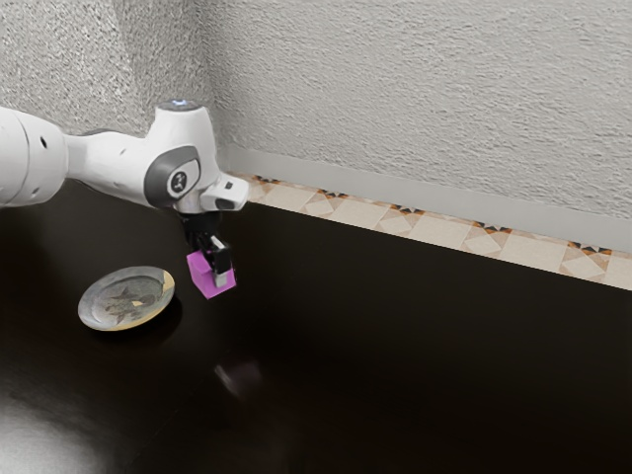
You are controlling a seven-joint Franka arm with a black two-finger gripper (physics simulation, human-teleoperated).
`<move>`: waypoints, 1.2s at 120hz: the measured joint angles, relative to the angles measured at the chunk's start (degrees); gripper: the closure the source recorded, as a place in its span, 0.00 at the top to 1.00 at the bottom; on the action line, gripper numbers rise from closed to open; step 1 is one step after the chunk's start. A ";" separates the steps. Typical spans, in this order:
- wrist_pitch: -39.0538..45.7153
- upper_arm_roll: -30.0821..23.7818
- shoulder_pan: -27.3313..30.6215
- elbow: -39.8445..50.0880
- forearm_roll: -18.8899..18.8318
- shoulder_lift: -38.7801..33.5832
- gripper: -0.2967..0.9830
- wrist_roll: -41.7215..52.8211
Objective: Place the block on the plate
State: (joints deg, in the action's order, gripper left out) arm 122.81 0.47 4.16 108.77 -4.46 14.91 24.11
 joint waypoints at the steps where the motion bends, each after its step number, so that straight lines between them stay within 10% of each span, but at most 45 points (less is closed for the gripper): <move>1: -0.01 -0.03 0.32 -0.07 -0.01 0.02 0.52 0.00; 90: -0.34 -24.40 38.31 -1.15 -8.02 5.93 0.52 -0.03; 144: -0.35 -26.84 43.52 -1.77 -12.85 9.17 0.52 -0.43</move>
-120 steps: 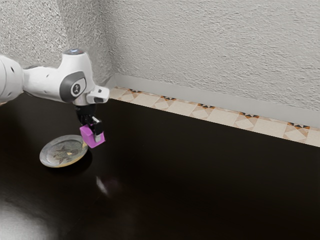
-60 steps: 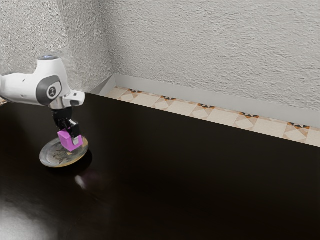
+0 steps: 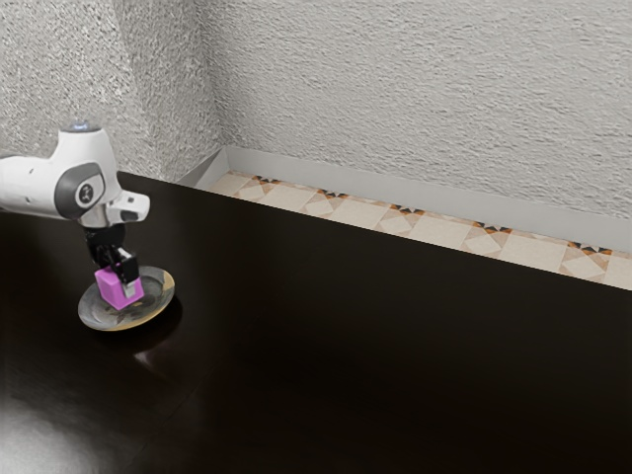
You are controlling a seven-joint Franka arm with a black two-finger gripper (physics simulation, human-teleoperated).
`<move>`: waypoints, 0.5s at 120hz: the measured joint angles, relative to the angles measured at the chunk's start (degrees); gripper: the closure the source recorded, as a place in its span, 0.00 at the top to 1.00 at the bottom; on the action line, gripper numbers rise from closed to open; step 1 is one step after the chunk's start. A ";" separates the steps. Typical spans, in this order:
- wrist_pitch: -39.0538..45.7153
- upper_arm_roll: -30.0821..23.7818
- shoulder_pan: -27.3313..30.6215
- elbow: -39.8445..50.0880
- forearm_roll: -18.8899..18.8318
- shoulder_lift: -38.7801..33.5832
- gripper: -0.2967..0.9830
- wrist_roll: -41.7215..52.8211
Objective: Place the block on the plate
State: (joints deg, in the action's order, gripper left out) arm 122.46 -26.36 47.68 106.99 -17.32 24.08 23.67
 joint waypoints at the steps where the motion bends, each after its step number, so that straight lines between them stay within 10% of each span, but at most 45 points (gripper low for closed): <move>1: 0.00 0.00 0.01 0.00 -0.04 0.02 0.52 -0.01; 60: -0.46 -0.62 0.48 -0.98 -1.06 0.56 0.71 0.14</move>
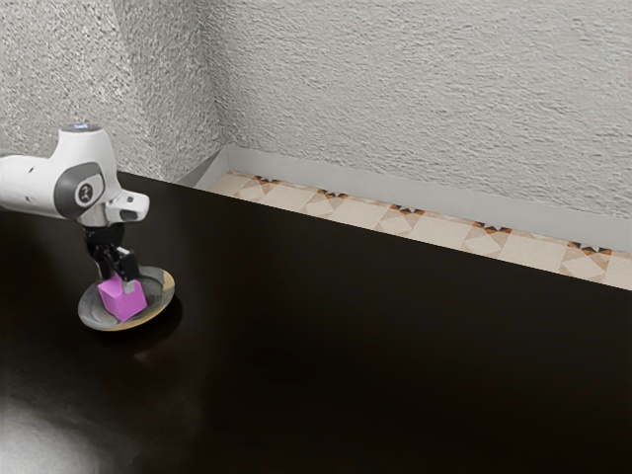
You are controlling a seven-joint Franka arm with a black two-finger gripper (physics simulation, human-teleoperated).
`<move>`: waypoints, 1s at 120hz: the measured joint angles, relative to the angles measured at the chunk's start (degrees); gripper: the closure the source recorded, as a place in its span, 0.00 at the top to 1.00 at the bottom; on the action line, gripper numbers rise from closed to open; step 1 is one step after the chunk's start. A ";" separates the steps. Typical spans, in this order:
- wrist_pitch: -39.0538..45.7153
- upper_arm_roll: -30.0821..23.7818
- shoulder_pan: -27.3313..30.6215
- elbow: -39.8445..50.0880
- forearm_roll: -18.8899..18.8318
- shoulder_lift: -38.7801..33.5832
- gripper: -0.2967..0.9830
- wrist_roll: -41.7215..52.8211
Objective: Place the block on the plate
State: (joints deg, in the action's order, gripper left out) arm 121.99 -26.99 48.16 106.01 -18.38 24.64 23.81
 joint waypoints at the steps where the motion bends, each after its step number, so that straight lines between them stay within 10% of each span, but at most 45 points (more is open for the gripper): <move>1: -0.04 -0.07 0.00 -0.07 -0.02 -0.01 0.72 0.01; 90: -11.12 -1.07 -5.27 -4.08 6.79 -12.64 0.77 0.71; 120: -15.99 10.99 -17.73 -7.98 11.68 -16.27 0.77 -0.04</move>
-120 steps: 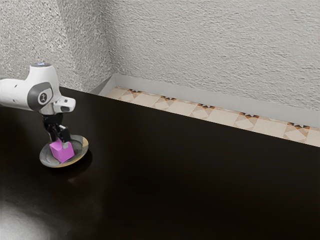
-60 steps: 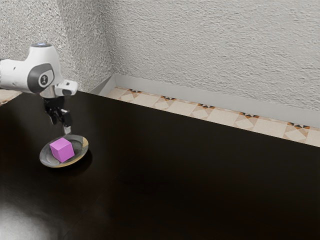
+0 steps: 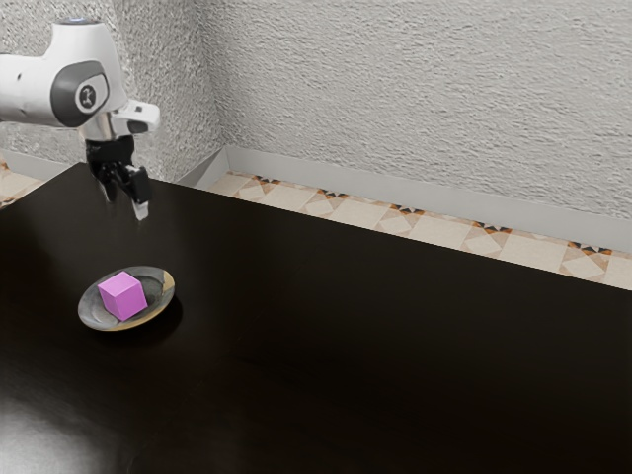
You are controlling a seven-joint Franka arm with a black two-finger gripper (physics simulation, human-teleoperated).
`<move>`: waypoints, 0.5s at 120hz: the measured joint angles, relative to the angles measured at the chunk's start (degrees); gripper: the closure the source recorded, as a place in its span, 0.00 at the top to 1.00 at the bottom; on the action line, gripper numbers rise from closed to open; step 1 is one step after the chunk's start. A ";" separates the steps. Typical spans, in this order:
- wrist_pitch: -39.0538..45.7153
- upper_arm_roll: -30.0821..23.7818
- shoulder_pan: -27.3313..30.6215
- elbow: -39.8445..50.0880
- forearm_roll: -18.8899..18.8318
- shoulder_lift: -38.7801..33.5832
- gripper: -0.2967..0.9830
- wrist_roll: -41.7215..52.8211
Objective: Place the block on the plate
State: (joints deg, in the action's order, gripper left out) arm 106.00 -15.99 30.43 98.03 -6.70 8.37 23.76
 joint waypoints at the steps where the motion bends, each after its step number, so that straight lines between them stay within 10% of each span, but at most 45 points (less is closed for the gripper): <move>1: -0.22 0.66 -0.72 -0.28 0.12 -0.04 0.77 -0.05; 28: -7.45 20.30 -22.86 -7.17 1.64 -1.30 0.77 -2.97; 60: -14.15 22.13 -26.64 -10.84 1.35 -4.21 0.77 -7.45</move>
State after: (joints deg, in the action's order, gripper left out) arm 91.86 6.14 3.79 87.20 -5.35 4.16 16.32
